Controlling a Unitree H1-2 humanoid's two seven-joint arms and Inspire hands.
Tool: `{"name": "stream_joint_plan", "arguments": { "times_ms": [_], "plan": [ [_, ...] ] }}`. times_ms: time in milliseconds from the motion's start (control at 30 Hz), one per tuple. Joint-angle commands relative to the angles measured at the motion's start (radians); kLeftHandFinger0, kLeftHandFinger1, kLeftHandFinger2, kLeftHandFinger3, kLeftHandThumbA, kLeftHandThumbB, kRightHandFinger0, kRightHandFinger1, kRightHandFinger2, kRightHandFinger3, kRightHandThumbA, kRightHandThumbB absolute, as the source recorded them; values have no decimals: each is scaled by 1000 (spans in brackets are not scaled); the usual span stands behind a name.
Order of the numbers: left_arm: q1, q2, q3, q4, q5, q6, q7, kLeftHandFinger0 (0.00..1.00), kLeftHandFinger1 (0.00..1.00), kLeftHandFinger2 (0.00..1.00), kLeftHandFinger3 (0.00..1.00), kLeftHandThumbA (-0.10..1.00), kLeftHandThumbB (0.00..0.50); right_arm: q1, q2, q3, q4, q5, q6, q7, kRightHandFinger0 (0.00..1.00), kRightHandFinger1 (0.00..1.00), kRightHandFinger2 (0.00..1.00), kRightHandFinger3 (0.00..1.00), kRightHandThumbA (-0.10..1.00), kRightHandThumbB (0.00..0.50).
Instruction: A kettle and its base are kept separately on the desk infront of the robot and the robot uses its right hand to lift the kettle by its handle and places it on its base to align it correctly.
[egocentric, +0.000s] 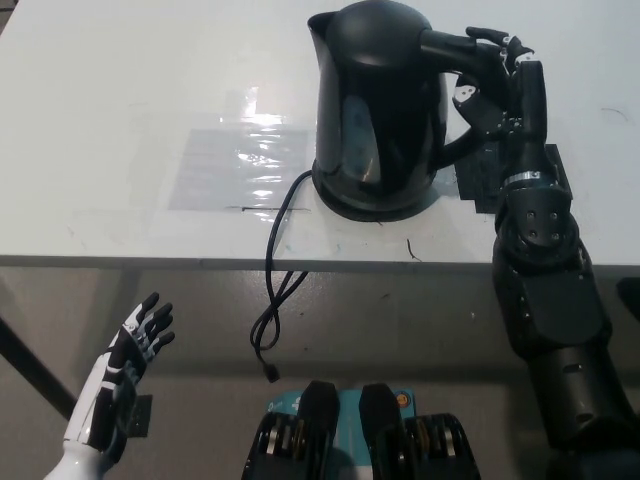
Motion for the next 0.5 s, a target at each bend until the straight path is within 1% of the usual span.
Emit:
{"name": "stream_joint_plan", "arguments": {
  "times_ms": [0, 33, 67, 133, 167, 233, 267, 333, 400, 433, 467],
  "plan": [
    [-13, 18, 5, -17, -16, -25, -12, 1000, 1000, 1000, 1000, 1000, 110, -58, -15, -7, -44, 8, -56, -9, 0, 223, 593, 634, -100, 121],
    [-14, 18, 5, -18, -17, -20, -11, 1000, 1000, 1000, 1000, 1000, 123, -58, -17, -5, -40, 3, -58, -12, 0, 196, 558, 596, -100, 132],
    [-15, 19, 6, -19, -14, -21, -11, 1000, 1000, 1000, 1000, 1000, 125, -58, -18, -3, -39, -3, -55, -16, 0, 194, 554, 591, -100, 132],
    [-16, 19, 6, -18, -13, -26, -11, 1000, 1000, 1000, 1000, 1000, 105, -57, -17, -5, -35, 1, -57, -14, 0, 183, 546, 581, -100, 134],
    [-16, 19, 6, -18, -15, -25, -11, 1000, 1000, 1000, 1000, 1000, 103, -57, -16, -6, -29, 3, -57, -14, 0, 180, 544, 579, -100, 133],
    [-15, 20, 6, -18, -18, -23, -13, 1000, 1000, 1000, 1000, 1000, 127, -57, -12, -9, -21, 11, -63, -11, 0, 200, 563, 593, -100, 133],
    [-14, 20, 6, -19, -20, -24, -13, 1000, 1000, 1000, 1000, 1000, 129, -57, -10, -7, -14, 9, -69, -13, 0, 204, 567, 593, -100, 133],
    [-13, 19, 6, -20, -20, -23, -13, 1000, 1000, 1000, 1000, 1000, 127, -59, -8, -5, -4, 5, -77, -18, 0, 220, 577, 589, -100, 132],
    [-14, 20, 6, -15, -15, -35, -12, 1000, 1000, 1000, 1000, 1000, 106, -62, 2, -8, 9, 12, -88, -21, 0, 233, 587, 577, -100, 128],
    [-13, 20, 6, -16, -11, -35, -11, 1000, 1000, 1000, 1000, 1000, 121, -63, 7, -9, 11, 17, -88, -20, 0, 229, 586, 571, -100, 136],
    [-13, 20, 7, -17, -11, -37, -11, 1000, 1000, 1000, 1000, 1000, 117, -66, 14, -11, 18, 25, -89, -17, 0, 226, 584, 567, -100, 128]
  ]
}}
